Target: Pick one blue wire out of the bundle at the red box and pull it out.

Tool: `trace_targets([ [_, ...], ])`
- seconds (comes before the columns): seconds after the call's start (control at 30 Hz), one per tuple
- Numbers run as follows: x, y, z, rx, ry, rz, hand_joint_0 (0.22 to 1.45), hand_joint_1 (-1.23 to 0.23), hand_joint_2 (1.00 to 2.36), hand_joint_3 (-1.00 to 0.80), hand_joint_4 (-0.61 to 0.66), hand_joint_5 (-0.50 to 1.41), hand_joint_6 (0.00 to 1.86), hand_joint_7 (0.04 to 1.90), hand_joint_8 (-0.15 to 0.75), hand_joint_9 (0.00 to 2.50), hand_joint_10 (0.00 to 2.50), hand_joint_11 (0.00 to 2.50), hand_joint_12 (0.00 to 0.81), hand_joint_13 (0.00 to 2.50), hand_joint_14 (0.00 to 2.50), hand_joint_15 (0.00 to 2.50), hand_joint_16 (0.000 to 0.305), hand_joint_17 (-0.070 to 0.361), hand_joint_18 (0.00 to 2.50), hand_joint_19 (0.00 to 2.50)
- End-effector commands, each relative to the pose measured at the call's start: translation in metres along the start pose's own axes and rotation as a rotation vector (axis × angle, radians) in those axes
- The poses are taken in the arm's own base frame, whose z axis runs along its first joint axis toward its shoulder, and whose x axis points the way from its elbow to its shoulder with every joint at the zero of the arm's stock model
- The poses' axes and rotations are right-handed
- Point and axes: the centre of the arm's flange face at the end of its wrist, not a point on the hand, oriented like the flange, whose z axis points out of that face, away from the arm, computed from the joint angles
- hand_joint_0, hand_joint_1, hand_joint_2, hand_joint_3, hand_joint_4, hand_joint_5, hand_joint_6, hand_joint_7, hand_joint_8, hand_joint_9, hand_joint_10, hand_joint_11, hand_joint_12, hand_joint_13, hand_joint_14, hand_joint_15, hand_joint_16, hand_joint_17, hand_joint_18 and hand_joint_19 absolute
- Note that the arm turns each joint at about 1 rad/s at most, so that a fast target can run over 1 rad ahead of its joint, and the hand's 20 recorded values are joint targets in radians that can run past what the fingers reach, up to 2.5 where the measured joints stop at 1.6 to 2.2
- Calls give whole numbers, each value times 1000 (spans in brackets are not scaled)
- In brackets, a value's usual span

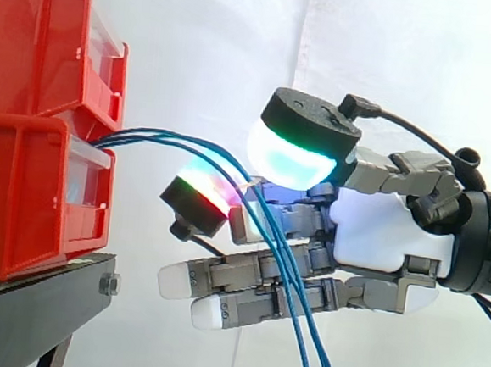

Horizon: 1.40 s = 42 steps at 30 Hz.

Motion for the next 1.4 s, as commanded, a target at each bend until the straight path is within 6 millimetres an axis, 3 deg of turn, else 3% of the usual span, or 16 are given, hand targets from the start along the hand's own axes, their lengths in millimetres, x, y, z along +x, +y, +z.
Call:
trace_targets([
  [0.0, 0, 1, 0, -1, 0, 0, 589, -847, 1008, -365, 175, -134, 815, 1032, 224, 1030, 23, 695, 368, 522, 14, 343, 54, 121, 364, 391],
  [0.2, 1, 0, 0, -1, 1, -1, 562, -793, 1006, -408, 144, -117, 802, 1069, 231, 1078, 24, 697, 371, 535, 16, 353, 54, 121, 363, 394],
  [0.43, 2, 0, 0, -1, 3, 1, 556, -850, 1002, -455, 153, -139, 842, 1061, 231, 1066, 26, 736, 375, 543, 15, 368, 54, 122, 369, 394],
  [0.63, 2, 0, 0, -1, 3, 1, 616, -859, 1013, -279, 78, -156, 875, 1110, 232, 1049, 25, 780, 369, 550, 15, 376, 53, 120, 376, 388],
  [0.77, 2, 0, 0, 0, 3, 3, 618, -867, 1014, -152, 42, -176, 909, 1038, 238, 1024, 23, 778, 388, 566, 14, 370, 57, 128, 409, 371],
  [1.07, 2, 0, 0, -1, 1, 5, 611, -820, 1004, -94, 169, -161, 848, 933, 268, 1050, 17, 680, 422, 583, 13, 347, 66, 148, 450, 355],
  [1.37, 4, 1, 0, -1, 5, 5, 661, -854, 1007, -151, 205, -136, 762, 1030, 253, 1023, 19, 652, 398, 564, 13, 341, 60, 135, 438, 348],
])
